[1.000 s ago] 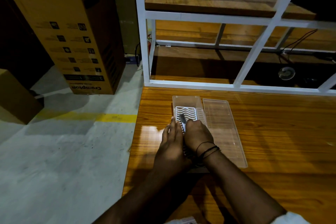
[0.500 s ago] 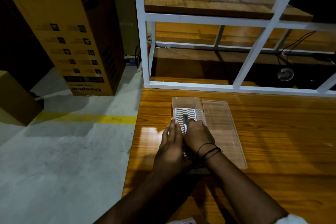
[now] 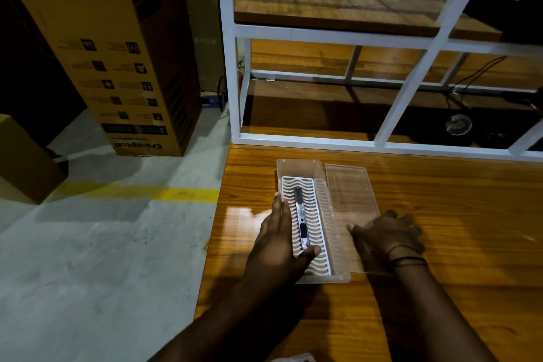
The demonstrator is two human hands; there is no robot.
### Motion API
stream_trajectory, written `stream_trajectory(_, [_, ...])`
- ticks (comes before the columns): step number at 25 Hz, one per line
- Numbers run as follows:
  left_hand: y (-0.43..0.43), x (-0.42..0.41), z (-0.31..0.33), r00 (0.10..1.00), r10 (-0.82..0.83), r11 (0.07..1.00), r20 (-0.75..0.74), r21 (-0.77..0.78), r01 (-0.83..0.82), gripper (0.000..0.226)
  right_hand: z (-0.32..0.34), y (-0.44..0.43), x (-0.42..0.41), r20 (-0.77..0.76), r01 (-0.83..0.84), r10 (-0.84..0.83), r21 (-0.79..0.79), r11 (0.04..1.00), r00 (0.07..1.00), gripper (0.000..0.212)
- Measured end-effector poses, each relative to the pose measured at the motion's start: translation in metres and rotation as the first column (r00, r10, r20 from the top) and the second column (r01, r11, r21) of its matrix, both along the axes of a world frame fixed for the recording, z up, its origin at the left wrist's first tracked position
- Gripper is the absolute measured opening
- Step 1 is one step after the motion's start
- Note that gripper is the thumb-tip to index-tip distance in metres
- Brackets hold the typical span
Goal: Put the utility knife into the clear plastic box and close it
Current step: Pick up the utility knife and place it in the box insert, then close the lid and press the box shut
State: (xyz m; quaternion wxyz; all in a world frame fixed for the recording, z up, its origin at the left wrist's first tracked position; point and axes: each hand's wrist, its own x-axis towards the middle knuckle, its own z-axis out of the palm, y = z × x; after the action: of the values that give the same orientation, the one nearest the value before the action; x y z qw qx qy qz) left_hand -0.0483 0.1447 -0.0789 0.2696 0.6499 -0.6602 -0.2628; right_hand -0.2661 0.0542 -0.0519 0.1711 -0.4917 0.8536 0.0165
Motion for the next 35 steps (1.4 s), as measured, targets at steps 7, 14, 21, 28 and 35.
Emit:
stream_trajectory(7, [0.002,0.000,0.000,1.000,0.001,1.000,-0.009,-0.012,-0.001,0.112,-0.009,-0.013,-0.013,0.195,-0.025,0.034,-0.053,0.998,0.980,0.077])
stream_trajectory(14, [0.003,0.001,0.002,1.000,-0.004,1.000,-0.028,0.006,0.004,0.112,0.066,0.009,0.014,0.389,-0.125,0.207,-0.225,0.966,0.897,0.021])
stream_trajectory(21, [0.003,0.003,-0.002,0.998,-0.015,0.999,-0.057,-0.041,0.013,0.103,0.082,0.029,0.055,0.418,-0.244,0.393,-0.367,0.898,0.819,0.021])
stream_trajectory(28, [0.001,0.010,-0.006,0.983,-0.030,0.995,-0.183,-0.103,0.011,0.068,0.047,0.048,0.082,0.478,-0.271,0.385,-0.291,0.917,0.790,0.062])
stream_trajectory(35, [0.003,0.017,-0.011,0.844,0.034,0.988,-0.535,-0.106,-0.108,0.053,0.027,0.060,0.095,0.243,-0.437,0.489,-0.238,0.868,0.838,0.086])
